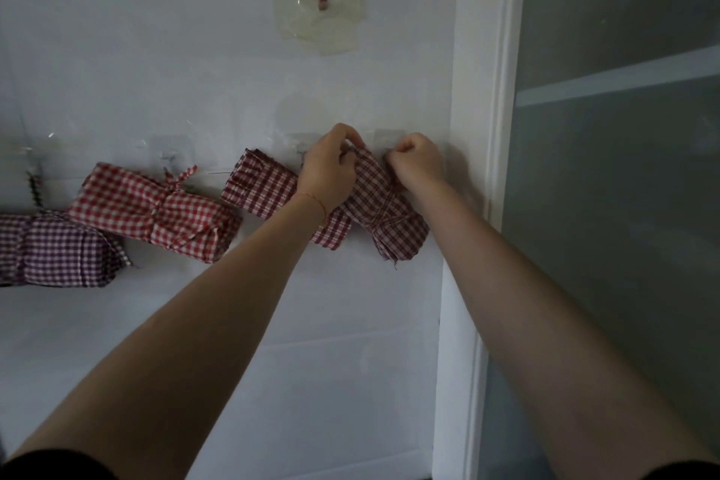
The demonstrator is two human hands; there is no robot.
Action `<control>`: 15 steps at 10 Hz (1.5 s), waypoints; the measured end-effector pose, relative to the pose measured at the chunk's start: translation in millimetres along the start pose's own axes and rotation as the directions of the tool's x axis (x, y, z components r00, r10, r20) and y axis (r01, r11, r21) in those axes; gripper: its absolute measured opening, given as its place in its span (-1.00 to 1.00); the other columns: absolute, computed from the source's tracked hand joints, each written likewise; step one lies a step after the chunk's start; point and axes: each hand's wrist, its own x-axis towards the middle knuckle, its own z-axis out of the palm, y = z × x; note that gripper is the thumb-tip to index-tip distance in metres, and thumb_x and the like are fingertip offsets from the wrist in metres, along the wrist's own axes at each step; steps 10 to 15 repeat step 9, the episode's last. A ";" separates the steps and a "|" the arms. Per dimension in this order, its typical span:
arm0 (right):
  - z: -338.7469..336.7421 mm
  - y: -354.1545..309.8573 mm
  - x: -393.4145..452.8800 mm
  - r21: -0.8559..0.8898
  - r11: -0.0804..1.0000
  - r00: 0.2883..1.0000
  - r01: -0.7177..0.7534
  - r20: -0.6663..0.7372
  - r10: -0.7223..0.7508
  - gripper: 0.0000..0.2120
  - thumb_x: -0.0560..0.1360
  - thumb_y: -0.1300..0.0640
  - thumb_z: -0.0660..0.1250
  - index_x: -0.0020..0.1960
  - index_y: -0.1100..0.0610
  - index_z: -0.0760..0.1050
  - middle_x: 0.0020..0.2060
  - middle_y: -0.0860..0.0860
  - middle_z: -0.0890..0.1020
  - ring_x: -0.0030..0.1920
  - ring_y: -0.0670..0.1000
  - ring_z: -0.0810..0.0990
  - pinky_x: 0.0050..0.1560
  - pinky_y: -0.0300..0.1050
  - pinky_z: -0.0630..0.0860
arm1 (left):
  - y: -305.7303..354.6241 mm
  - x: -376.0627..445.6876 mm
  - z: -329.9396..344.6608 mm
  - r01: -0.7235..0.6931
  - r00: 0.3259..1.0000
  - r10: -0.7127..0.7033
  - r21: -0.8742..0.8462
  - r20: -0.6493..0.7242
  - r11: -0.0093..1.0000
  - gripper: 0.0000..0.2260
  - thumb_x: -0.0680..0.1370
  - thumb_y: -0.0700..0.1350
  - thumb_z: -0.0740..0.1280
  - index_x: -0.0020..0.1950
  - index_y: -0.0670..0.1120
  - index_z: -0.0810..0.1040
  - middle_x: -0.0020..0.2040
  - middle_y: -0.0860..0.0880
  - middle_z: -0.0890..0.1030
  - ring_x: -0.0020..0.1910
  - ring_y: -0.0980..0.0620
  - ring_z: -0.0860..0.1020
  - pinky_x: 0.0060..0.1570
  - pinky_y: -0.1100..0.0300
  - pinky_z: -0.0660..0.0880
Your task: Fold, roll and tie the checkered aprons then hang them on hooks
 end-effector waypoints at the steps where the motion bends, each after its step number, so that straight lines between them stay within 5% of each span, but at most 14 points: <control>1: -3.5 4.0 3.0 -0.022 1.000 1.000 0.007 0.020 -0.007 -0.93 0.46 0.09 0.41 -0.16 0.08 0.56 -0.25 -0.07 0.60 -0.16 -0.01 0.58 -0.14 -0.15 0.47 | 7.1 -1.7 8.5 -0.121 0.991 0.121 0.010 -0.049 0.993 -0.78 0.55 -0.34 0.18 0.01 -0.07 0.51 -0.04 -0.05 0.59 -0.03 -0.02 0.53 0.02 0.04 0.52; 2: -5.7 8.0 1.3 -0.041 0.999 0.999 -0.009 0.045 0.011 -0.79 0.47 -0.01 0.45 -0.29 0.02 0.55 -0.31 -0.06 0.62 -0.18 0.04 0.63 -0.07 -0.04 0.60 | 0.2 -7.7 16.0 -0.129 0.990 0.133 0.064 -0.056 0.990 -0.79 0.55 -0.33 0.16 0.00 -0.12 0.54 -0.04 -0.10 0.56 -0.04 -0.08 0.50 0.01 -0.04 0.50; 4: -0.3 13.4 -20.4 -0.243 0.969 0.998 0.052 0.056 -0.039 -0.65 0.51 0.14 0.36 -0.42 0.05 0.39 -0.39 -0.03 0.52 -0.27 0.06 0.51 -0.22 -0.10 0.37 | -10.2 -29.9 11.4 -0.074 0.997 0.077 0.292 -0.001 0.954 -0.79 0.59 -0.29 0.14 0.11 -0.13 0.53 0.01 -0.14 0.51 0.00 -0.12 0.45 -0.16 0.01 0.47; 5: 3.8 24.1 -30.4 -0.170 0.985 0.997 0.015 0.075 -0.002 -0.79 0.51 0.12 0.39 -0.26 0.03 0.43 -0.30 -0.11 0.53 -0.28 -0.07 0.46 -0.23 -0.14 0.36 | -9.0 -32.4 6.9 -0.081 0.997 0.077 0.322 0.025 0.943 -0.83 0.58 -0.22 0.20 0.13 -0.14 0.51 0.02 -0.14 0.50 0.03 -0.15 0.46 -0.09 0.03 0.45; 7: 7.4 33.6 -43.7 -0.224 0.975 1.000 0.000 0.025 0.006 -0.91 0.56 0.10 0.31 -0.03 0.12 0.47 -0.18 -0.04 0.52 -0.21 -0.01 0.45 -0.36 -0.21 0.25 | -12.2 -43.8 2.2 -0.194 0.967 0.063 0.556 0.245 0.809 -0.41 0.43 0.11 0.39 0.39 -0.03 0.33 0.30 -0.09 0.43 0.29 -0.13 0.39 0.32 -0.08 0.33; 9: 12.7 27.7 -67.5 -0.181 0.980 0.992 -0.078 -0.116 0.057 -0.81 0.56 0.15 0.24 0.12 0.18 0.53 0.08 0.13 0.59 0.04 0.14 0.57 -0.07 -0.11 0.46 | -4.4 -54.7 -14.2 -0.274 0.946 0.122 0.536 0.302 0.799 -0.41 0.57 0.09 0.26 0.56 -0.03 0.20 0.58 -0.14 0.15 0.57 -0.14 0.08 0.53 -0.10 0.02; 15: 12.7 27.7 -67.5 -0.181 0.980 0.992 -0.078 -0.116 0.057 -0.81 0.56 0.15 0.24 0.12 0.18 0.53 0.08 0.13 0.59 0.04 0.14 0.57 -0.07 -0.11 0.46 | -4.4 -54.7 -14.2 -0.274 0.946 0.122 0.536 0.302 0.799 -0.41 0.57 0.09 0.26 0.56 -0.03 0.20 0.58 -0.14 0.15 0.57 -0.14 0.08 0.53 -0.10 0.02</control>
